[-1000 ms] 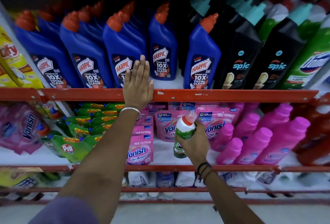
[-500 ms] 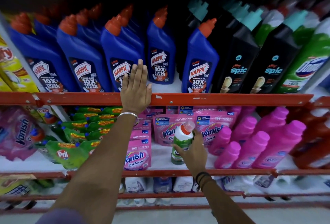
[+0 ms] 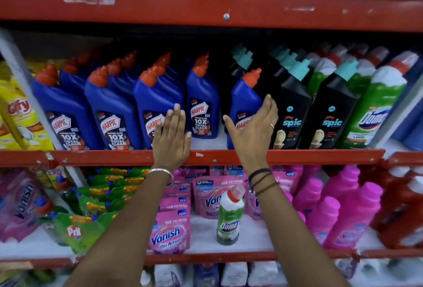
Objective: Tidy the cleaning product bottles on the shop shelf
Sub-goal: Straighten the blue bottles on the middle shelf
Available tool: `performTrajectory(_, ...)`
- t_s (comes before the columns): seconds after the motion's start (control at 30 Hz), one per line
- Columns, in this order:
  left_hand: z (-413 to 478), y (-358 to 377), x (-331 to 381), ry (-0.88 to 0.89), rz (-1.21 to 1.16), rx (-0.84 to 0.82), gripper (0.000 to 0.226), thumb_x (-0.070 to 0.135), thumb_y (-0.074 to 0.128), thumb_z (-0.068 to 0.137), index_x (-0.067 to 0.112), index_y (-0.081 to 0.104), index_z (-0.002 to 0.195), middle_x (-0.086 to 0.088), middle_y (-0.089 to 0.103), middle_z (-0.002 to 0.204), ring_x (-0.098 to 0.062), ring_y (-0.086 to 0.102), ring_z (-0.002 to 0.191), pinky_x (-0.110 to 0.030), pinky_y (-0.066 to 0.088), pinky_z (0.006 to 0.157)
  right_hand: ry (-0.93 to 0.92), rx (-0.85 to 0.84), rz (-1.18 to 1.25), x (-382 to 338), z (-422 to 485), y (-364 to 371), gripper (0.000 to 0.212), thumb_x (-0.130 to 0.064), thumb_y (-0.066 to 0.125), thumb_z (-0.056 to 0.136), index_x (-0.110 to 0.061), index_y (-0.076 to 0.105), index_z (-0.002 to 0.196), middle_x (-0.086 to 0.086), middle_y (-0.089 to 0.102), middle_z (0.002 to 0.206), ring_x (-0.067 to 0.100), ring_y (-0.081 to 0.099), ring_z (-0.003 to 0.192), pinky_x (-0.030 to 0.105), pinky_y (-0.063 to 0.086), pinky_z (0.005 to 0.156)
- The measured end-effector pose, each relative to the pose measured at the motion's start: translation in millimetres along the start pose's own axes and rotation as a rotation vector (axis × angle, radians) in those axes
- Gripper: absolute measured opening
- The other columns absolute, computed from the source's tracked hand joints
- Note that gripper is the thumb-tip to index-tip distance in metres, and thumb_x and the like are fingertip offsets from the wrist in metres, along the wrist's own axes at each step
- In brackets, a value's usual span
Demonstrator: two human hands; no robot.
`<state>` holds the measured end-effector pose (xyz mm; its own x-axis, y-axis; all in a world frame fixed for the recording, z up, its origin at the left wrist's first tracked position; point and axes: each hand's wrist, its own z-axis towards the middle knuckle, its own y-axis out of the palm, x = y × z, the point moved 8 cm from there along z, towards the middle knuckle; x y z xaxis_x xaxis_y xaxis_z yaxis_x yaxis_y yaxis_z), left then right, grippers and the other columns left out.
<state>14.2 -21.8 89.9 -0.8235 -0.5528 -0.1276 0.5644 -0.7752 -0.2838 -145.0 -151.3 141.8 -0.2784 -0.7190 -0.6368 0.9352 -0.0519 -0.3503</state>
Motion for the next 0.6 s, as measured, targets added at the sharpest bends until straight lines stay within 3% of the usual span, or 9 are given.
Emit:
performTrajectory(0.1,-3.4,1.7,0.7,0.019,0.015,0.027,0.069,0.027,0.033,0.095,0.009,-0.001,0.152,-0.002,-0.01,0.16,-0.015,-0.006,0.147,-0.035,-0.008,0.119,0.011,0.002,-0.12,-2.6,14.4,7.9,0.096,-0.047,0.074,0.074,0.003,0.026,0.141,0.024,0.037,0.141,0.038,0.033,0.131,0.049,0.037,0.107)
performTrajectory(0.27,-3.5,0.6,1.1,0.038,-0.002,0.074,0.065,0.028,0.029,0.097,0.008,0.001,0.152,-0.003,-0.006,0.16,-0.016,-0.003,0.147,-0.035,-0.006,0.119,-0.023,0.081,-0.139,-10.4,30.5,-1.4,0.064,-0.041,0.076,0.071,-0.006,0.052,0.119,0.013,0.052,0.121,0.033,0.049,0.11,0.049,0.051,0.08)
performTrajectory(0.37,-4.6,0.2,0.4,0.038,-0.002,0.077,0.067,0.027,0.032,0.095,0.008,0.002,0.152,-0.004,-0.006,0.16,-0.017,-0.003,0.147,-0.035,-0.005,0.119,-0.053,0.085,-0.117,-17.6,31.2,-6.2,0.056,-0.041,0.076,0.071,-0.011,0.056,0.113,0.006,0.055,0.117,0.027,0.052,0.106,0.036,0.045,0.063)
performTrajectory(0.43,-4.9,-0.1,0.2,0.038,-0.008,0.076,0.067,0.027,0.032,0.095,0.008,0.002,0.152,-0.004,-0.006,0.16,-0.017,-0.003,0.147,-0.035,-0.005,0.119,-0.076,0.099,-0.091,-24.6,28.2,-7.9,0.054,-0.043,0.077,0.07,-0.013,0.057,0.111,0.002,0.057,0.115,0.024,0.053,0.105,0.032,0.039,0.06)
performTrajectory(0.6,-4.4,0.6,-1.6,0.026,-0.01,0.051,0.059,0.029,0.019,0.1,0.007,0.0,0.151,-0.004,-0.007,0.16,-0.017,-0.004,0.147,-0.035,-0.007,0.119,-0.132,0.141,-0.029,-59.4,25.3,-4.4,0.055,-0.051,0.075,0.069,-0.015,0.059,0.108,0.0,0.06,0.112,0.022,0.056,0.104,0.031,0.042,0.057)
